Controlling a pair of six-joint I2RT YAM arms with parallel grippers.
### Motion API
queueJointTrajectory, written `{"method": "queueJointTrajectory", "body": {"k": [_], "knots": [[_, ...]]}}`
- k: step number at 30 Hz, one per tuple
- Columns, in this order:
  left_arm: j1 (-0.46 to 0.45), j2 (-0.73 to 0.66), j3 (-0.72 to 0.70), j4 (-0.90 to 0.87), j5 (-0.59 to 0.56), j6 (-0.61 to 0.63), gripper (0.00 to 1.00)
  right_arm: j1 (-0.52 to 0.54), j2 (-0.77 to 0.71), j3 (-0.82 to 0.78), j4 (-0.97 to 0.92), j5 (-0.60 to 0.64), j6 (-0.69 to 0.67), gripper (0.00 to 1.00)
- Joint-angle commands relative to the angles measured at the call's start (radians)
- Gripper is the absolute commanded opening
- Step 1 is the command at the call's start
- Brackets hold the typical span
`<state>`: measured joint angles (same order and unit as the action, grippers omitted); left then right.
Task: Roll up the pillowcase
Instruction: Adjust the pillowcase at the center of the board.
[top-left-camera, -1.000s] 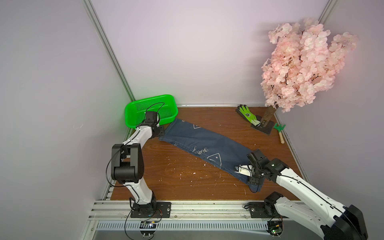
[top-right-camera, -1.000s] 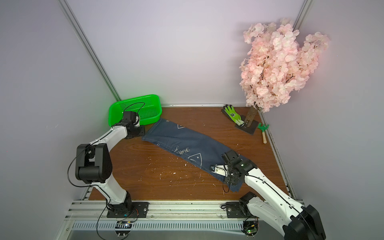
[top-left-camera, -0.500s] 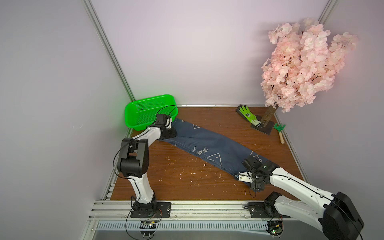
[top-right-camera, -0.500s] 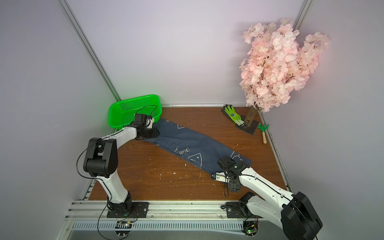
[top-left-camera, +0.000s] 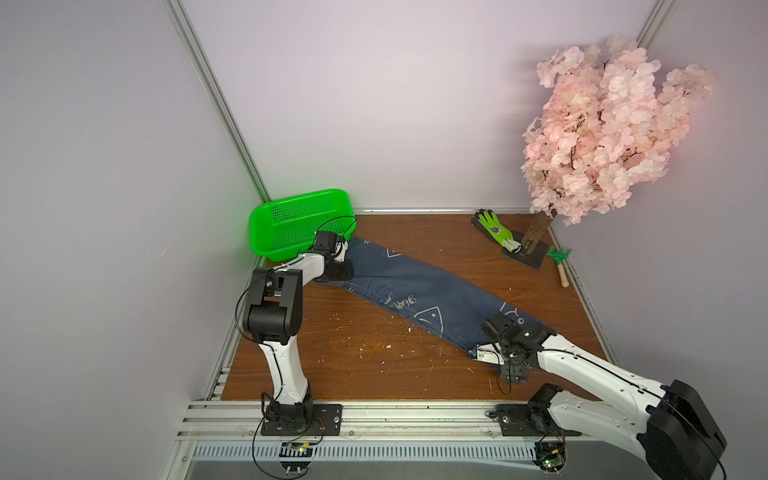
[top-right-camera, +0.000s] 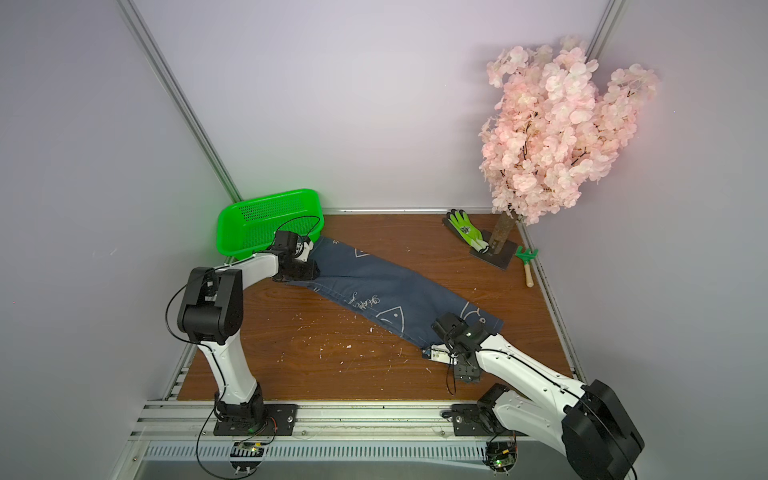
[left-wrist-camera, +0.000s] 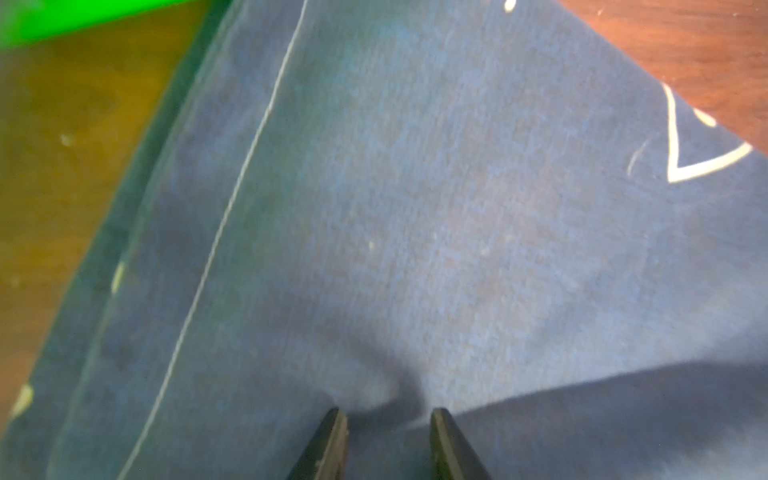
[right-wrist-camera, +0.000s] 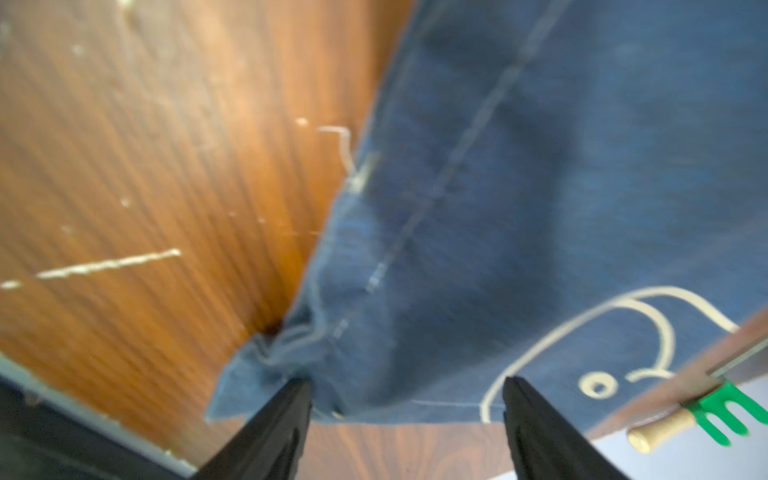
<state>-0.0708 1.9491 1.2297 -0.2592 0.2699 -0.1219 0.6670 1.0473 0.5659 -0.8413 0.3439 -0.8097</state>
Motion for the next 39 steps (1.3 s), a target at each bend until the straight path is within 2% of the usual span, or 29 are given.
{"method": "queueJointTrajectory", "body": {"k": [1,5,11,14,16,19,22,29,33,39], "knots": [[0.009,0.018,0.034,-0.039,-0.022,0.014,0.39,-0.017,-0.039,0.121,0.002,-0.005,0.027,0.8],[-0.005,-0.013,0.089,-0.061,-0.049,0.02,0.41,-0.025,-0.094,0.174,0.143,-0.031,0.099,0.81],[-0.012,0.014,0.125,-0.065,-0.03,0.031,0.43,-0.039,-0.031,0.213,0.43,-0.023,0.325,0.81],[-0.031,0.022,0.109,-0.049,0.001,0.039,0.43,-0.081,0.024,0.25,0.568,-0.09,0.524,0.81],[-0.045,0.032,0.09,-0.042,-0.001,0.051,0.43,-0.133,0.056,0.238,0.655,-0.212,0.73,0.8],[-0.049,0.043,0.061,-0.029,-0.004,0.057,0.43,-0.168,0.087,0.141,0.801,-0.32,0.998,0.78],[-0.049,0.04,0.032,-0.027,-0.012,0.07,0.43,-0.168,0.119,0.065,0.894,-0.35,1.147,0.76],[-0.05,-0.001,-0.081,-0.017,-0.052,0.076,0.42,-0.167,0.251,0.026,0.886,-0.379,1.225,0.71],[-0.05,-0.027,-0.135,-0.021,-0.07,0.067,0.42,-0.171,0.308,0.017,0.821,-0.35,1.256,0.69],[-0.05,-0.11,-0.211,-0.051,-0.105,0.039,0.42,-0.24,0.37,0.018,0.732,-0.316,1.226,0.69]]}}
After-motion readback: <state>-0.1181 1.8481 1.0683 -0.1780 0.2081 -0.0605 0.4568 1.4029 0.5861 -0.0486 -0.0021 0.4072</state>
